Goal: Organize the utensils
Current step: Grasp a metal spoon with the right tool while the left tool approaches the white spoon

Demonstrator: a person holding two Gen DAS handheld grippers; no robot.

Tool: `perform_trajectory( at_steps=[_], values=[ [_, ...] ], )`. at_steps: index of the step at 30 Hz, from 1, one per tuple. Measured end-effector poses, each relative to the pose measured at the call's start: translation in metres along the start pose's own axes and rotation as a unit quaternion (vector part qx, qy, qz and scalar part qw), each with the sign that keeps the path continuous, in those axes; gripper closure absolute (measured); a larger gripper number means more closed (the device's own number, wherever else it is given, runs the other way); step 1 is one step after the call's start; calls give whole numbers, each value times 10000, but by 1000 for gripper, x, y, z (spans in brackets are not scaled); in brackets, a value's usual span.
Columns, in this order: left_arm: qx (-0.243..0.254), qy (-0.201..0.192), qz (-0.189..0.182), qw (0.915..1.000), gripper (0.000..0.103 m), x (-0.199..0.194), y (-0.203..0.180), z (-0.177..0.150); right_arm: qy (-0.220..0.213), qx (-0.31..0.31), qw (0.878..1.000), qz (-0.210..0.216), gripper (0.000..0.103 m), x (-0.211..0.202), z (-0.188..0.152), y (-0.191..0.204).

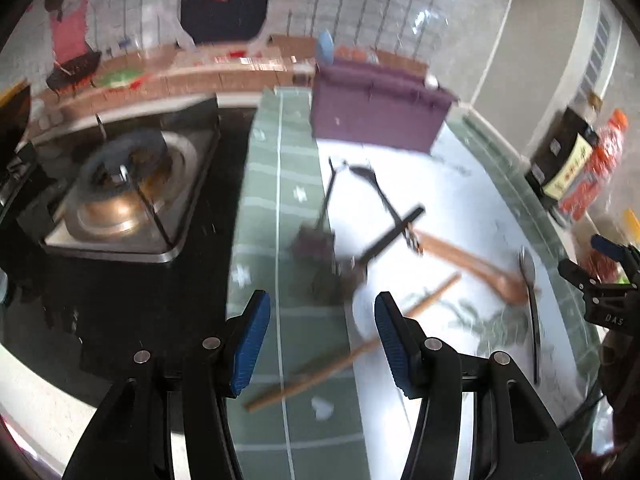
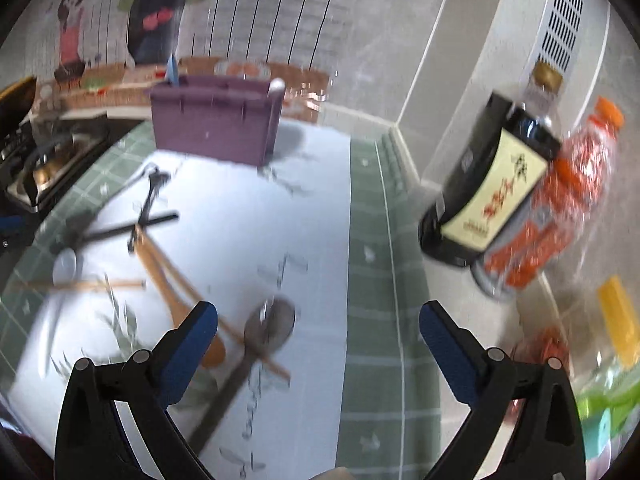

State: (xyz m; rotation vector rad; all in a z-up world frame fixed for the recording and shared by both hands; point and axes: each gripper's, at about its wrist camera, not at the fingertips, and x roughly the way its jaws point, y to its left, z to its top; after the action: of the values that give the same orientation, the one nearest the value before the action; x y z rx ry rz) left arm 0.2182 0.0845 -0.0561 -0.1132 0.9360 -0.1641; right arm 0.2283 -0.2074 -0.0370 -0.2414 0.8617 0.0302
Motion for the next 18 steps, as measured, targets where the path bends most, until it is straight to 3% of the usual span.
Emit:
perform_trajectory(
  at_steps=[6, 8, 10, 15, 18],
  values=[
    [24, 285, -238, 9993, 48, 6, -10, -8, 293, 573, 9918, 1101, 7, 5, -13, -1],
    [-19, 381, -342, 9987, 48, 9, -14, -6, 370, 462, 9905, 1240, 24, 8, -11, 8],
    [12, 388, -401, 9984, 48, 8, -17, -5, 462, 294, 9880, 1444, 35, 11, -8, 18],
    [126, 363, -315, 9988, 48, 4, -17, -4, 557, 36, 9854, 1608, 48, 16, -7, 33],
    [38, 348, -257, 9991, 48, 4, -11, -3, 693, 477, 9861, 1431, 49, 21, -5, 14]
  ],
)
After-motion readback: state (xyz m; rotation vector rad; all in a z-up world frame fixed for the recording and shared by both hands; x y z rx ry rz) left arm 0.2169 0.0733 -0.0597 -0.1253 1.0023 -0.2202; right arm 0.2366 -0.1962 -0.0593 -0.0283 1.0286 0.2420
